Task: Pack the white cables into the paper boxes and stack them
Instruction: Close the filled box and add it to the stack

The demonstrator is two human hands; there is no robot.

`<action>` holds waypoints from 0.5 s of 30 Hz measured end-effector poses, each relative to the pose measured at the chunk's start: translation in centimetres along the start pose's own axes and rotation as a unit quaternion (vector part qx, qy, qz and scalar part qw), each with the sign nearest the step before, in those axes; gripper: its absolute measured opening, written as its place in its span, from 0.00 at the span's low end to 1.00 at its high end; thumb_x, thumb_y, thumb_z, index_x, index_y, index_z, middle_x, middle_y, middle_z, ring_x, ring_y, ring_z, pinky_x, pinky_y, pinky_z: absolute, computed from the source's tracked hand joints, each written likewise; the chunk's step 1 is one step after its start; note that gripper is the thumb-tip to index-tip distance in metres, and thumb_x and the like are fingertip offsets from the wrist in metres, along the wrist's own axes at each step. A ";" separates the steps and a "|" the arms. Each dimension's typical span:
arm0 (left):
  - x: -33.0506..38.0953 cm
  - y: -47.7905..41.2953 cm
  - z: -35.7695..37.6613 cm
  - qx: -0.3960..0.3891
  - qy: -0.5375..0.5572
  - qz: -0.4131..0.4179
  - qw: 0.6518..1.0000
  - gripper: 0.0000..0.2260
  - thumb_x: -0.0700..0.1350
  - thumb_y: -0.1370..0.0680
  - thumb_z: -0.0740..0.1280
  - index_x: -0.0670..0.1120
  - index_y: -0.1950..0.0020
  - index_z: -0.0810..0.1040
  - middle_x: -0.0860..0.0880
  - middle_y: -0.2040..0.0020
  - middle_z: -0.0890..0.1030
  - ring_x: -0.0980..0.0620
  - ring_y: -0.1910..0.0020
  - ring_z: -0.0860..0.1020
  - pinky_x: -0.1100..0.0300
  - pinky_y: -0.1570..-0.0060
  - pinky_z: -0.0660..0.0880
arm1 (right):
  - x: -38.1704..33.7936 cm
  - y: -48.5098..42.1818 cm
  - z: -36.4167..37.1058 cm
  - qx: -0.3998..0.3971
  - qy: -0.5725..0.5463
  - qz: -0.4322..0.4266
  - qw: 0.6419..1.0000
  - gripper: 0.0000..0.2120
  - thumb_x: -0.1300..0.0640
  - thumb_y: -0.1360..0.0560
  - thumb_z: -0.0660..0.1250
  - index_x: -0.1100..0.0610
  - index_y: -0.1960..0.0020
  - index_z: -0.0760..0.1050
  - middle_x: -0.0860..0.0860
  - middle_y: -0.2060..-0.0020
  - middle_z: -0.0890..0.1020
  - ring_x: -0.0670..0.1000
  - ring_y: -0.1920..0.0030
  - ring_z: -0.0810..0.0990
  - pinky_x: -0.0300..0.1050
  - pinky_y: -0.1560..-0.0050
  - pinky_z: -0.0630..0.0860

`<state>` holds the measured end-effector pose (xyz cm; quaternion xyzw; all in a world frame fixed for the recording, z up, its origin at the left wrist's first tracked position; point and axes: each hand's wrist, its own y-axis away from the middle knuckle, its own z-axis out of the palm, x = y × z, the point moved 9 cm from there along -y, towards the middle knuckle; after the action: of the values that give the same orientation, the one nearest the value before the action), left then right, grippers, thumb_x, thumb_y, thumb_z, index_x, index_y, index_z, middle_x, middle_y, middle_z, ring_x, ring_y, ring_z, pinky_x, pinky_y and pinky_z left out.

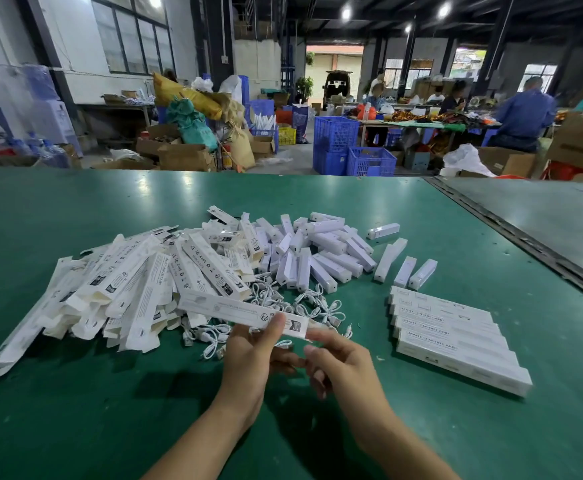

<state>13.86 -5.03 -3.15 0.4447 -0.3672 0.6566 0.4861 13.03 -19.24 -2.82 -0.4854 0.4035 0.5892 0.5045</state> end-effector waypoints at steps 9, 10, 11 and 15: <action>-0.6 0.6 1.1 -0.056 -0.007 -0.030 0.998 0.12 0.50 0.31 0.72 0.43 0.54 0.80 0.41 0.63 0.82 0.50 0.74 0.78 0.63 0.78 0.71 | -0.2 1.1 2.7 -0.206 -0.014 0.034 0.978 0.10 0.66 0.31 0.66 0.55 0.53 0.79 0.55 0.71 0.77 0.48 0.79 0.68 0.37 0.79 0.68; -0.6 0.6 1.1 -0.058 -0.004 -0.034 0.998 0.13 0.50 0.30 0.71 0.41 0.53 0.79 0.40 0.62 0.83 0.49 0.75 0.78 0.62 0.78 0.71 | -0.2 1.1 2.8 -0.216 -0.007 0.036 0.976 0.10 0.66 0.30 0.66 0.55 0.53 0.79 0.58 0.70 0.75 0.50 0.79 0.68 0.38 0.79 0.69; -0.6 0.6 1.1 -0.061 -0.002 -0.036 0.997 0.14 0.50 0.30 0.71 0.41 0.53 0.78 0.39 0.61 0.83 0.48 0.76 0.77 0.62 0.78 0.71 | -0.2 1.2 2.7 -0.223 0.007 0.038 0.974 0.10 0.66 0.30 0.65 0.56 0.52 0.78 0.61 0.69 0.74 0.52 0.78 0.69 0.39 0.78 0.69; -0.1 0.3 0.5 -0.034 -0.010 -0.028 0.999 0.19 0.54 0.32 0.71 0.39 0.53 0.76 0.41 0.66 0.82 0.47 0.80 0.75 0.62 0.80 0.67 | -1.0 0.3 1.0 -0.156 0.079 -0.012 0.985 0.16 0.64 0.32 0.63 0.49 0.52 0.82 0.54 0.77 0.73 0.50 0.80 0.67 0.36 0.79 0.66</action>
<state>13.70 -5.61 -3.11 0.4447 -0.3819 0.6254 0.5151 12.55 -18.58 -1.65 -0.6082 0.3393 0.5983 0.3963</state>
